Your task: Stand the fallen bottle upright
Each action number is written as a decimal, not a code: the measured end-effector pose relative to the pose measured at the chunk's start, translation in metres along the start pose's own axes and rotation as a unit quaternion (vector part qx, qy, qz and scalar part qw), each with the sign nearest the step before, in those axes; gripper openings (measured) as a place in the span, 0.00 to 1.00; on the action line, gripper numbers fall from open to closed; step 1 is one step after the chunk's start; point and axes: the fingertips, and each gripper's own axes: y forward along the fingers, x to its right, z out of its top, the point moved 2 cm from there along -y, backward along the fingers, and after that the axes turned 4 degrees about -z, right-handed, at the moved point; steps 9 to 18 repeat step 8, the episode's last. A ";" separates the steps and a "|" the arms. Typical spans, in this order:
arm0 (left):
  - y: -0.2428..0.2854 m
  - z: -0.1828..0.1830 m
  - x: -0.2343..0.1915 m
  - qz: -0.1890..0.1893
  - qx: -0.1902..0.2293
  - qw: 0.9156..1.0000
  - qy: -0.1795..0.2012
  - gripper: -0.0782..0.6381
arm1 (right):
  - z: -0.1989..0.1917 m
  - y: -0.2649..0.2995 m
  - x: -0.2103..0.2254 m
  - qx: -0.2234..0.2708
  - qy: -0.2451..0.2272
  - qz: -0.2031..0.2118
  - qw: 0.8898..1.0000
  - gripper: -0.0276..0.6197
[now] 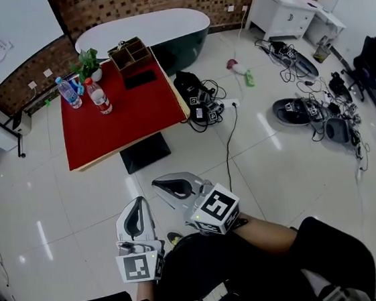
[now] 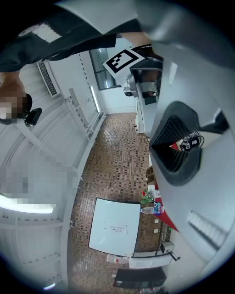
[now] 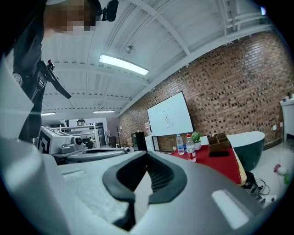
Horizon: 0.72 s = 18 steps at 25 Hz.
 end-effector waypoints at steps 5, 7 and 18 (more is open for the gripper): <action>0.002 0.000 0.002 -0.004 -0.001 1.000 0.008 0.12 | 0.001 -0.001 0.002 0.000 -0.003 0.001 1.000 0.05; 0.004 0.005 0.001 0.001 0.003 1.000 0.002 0.12 | 0.002 -0.001 0.003 0.000 -0.004 0.000 1.000 0.05; 0.005 0.008 0.001 0.004 0.006 1.000 -0.001 0.12 | 0.003 -0.001 0.004 0.000 -0.004 0.000 1.000 0.05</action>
